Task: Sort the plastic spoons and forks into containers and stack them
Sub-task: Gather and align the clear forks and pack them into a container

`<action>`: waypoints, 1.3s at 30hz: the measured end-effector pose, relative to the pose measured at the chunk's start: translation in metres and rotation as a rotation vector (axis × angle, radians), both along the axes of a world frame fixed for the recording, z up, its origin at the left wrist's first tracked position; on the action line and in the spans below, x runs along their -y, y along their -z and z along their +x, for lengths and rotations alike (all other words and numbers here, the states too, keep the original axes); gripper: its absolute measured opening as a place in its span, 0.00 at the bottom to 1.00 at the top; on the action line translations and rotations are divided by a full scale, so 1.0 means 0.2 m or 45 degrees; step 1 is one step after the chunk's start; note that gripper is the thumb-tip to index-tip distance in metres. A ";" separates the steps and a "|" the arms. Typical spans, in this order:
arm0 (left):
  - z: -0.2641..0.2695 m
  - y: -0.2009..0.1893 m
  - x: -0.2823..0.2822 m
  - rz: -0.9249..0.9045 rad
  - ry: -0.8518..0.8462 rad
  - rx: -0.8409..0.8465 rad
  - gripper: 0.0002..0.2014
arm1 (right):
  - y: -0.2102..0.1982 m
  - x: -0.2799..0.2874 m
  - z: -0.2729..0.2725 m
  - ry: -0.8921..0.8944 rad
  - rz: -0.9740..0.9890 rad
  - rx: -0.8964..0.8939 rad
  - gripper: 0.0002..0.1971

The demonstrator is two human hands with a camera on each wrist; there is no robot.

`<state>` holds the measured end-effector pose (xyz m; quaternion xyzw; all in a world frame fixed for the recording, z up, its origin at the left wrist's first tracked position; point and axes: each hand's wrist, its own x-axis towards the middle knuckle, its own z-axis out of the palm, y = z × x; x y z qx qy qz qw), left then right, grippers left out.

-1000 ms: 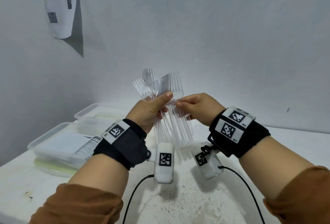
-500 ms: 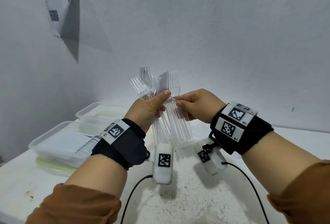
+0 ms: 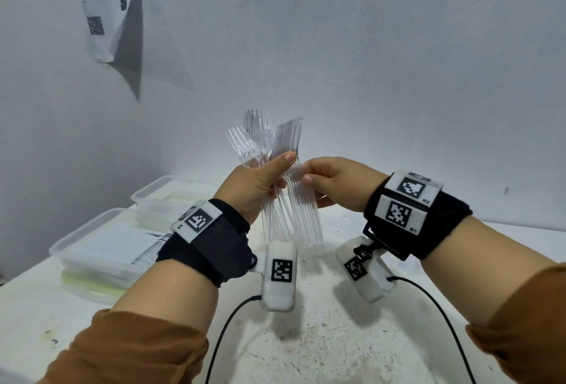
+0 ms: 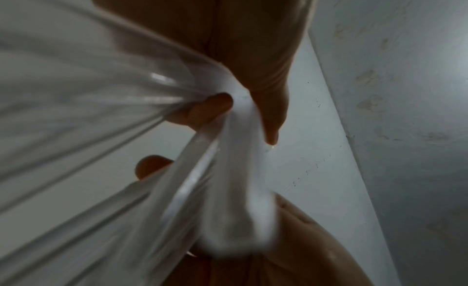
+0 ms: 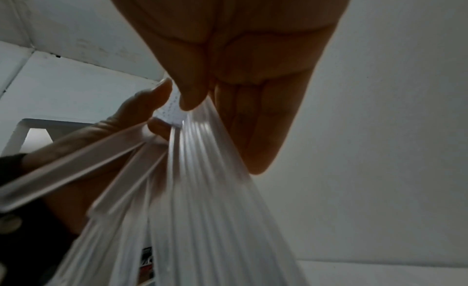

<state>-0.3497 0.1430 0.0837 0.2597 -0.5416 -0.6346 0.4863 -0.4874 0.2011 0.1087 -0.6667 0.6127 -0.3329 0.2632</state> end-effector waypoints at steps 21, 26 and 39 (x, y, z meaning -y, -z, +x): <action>0.00 0.00 0.11 -0.079 0.072 0.019 0.32 | 0.02 0.11 0.08 0.019 -0.029 0.076 0.10; 0.03 0.00 0.15 -0.163 0.133 0.052 0.26 | 0.02 0.12 0.06 0.006 -0.019 0.061 0.08; 0.00 0.05 0.18 -0.142 -0.037 0.158 0.04 | -0.01 0.13 0.01 0.065 -0.005 0.310 0.07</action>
